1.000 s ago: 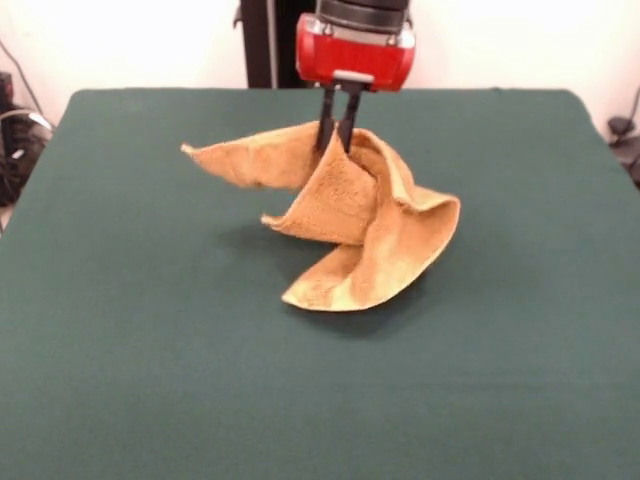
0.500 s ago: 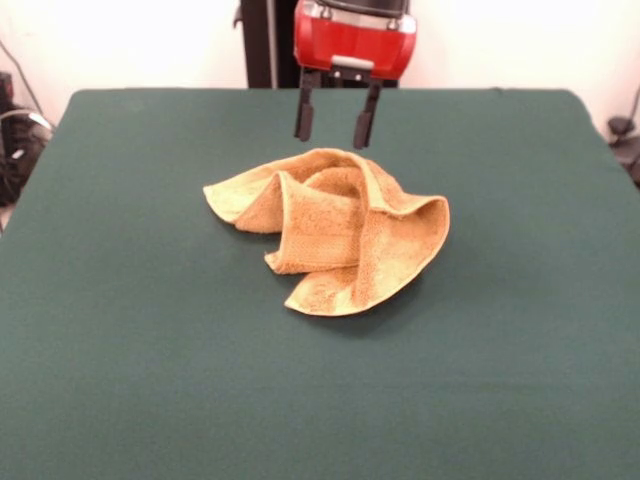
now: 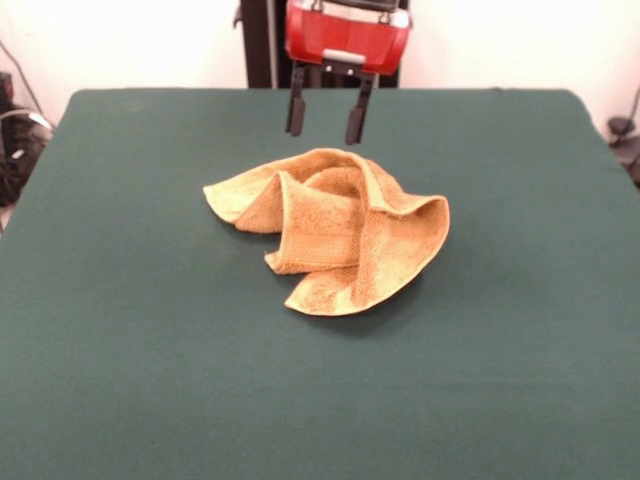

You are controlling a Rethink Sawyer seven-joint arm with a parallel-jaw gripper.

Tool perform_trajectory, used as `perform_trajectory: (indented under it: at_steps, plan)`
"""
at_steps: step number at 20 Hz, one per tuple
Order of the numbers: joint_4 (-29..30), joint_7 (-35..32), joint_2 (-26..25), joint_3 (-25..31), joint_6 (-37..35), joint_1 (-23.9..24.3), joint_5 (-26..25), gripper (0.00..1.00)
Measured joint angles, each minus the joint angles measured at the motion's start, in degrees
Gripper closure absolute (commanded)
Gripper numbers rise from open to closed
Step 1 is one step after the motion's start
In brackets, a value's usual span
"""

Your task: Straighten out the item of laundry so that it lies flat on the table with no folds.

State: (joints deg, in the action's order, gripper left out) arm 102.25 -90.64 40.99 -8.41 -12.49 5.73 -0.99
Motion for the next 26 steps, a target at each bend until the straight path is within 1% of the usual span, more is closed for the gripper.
perform_trajectory:
  at_steps: [26]
  plan:
    - [0.2,0.0,-0.2,1.3,0.0,0.2,-0.2,0.0]
